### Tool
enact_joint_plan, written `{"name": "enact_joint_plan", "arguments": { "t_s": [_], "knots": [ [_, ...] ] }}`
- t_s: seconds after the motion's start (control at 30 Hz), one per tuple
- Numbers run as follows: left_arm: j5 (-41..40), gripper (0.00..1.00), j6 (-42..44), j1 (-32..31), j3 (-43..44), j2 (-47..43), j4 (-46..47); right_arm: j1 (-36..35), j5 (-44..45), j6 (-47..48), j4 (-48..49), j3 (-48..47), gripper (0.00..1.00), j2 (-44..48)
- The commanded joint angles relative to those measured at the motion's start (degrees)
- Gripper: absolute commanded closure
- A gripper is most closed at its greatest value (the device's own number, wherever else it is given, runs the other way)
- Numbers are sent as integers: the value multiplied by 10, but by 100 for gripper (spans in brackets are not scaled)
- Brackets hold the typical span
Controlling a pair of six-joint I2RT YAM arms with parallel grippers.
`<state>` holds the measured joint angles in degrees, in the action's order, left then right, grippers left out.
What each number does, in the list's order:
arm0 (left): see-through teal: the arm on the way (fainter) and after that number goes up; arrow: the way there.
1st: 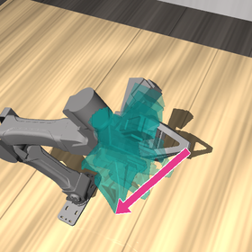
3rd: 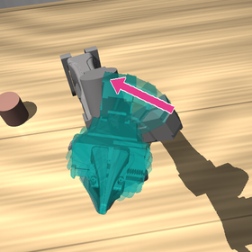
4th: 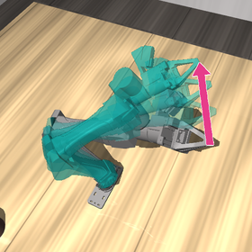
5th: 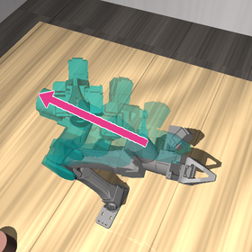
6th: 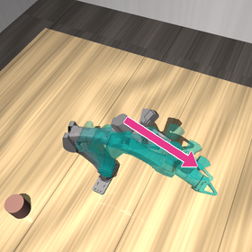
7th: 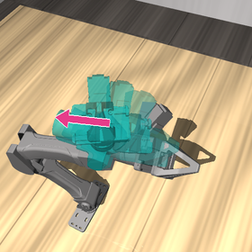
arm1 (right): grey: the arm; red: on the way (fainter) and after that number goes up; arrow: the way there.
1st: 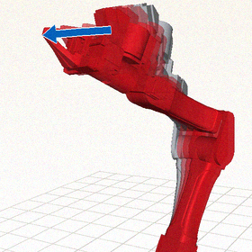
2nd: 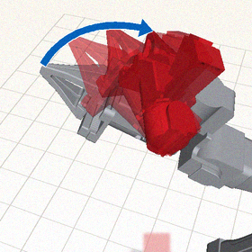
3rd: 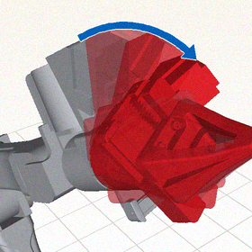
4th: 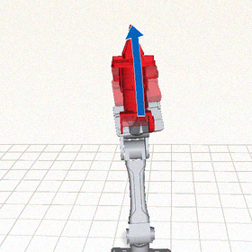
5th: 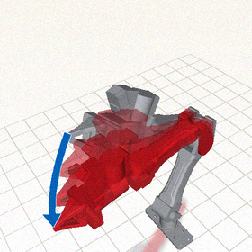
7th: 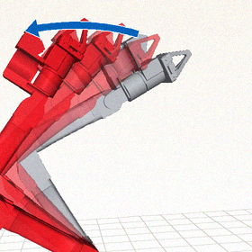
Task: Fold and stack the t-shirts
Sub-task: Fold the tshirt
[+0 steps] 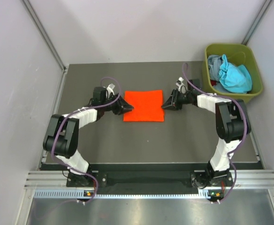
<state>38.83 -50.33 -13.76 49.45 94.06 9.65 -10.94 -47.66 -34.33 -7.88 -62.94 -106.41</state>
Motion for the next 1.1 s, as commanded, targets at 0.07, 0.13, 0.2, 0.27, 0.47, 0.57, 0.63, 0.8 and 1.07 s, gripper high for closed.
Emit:
{"name": "enact_joint_plan", "arguments": {
  "t_s": [0.07,0.13,0.2,0.27,0.47,0.57,0.63,0.8,1.07],
  "knots": [
    [20,68,-47,14,-43,80,109,-29,-15,-78,102,-66,77,-70],
    [21,69,-64,23,-77,91,153,-29,-21,-86,115,-68,77,-100],
    [21,69,-65,38,-98,94,163,-22,-21,-80,117,-68,77,-114],
    [29,69,-47,47,-115,81,144,-18,-23,-72,116,-66,77,-127],
    [32,68,28,63,-86,-4,7,5,-19,-43,81,-80,77,-115],
    [30,66,40,64,-38,-12,-23,5,-13,-36,46,-103,76,-100],
    [31,66,24,64,-5,-1,-10,4,-12,-50,55,-113,75,-94],
    [48,65,-51,64,49,92,111,-1,-19,-97,74,-188,74,-140],
    [64,65,-166,66,137,278,317,1,-2,-166,127,-299,74,-253]
  ]
}}
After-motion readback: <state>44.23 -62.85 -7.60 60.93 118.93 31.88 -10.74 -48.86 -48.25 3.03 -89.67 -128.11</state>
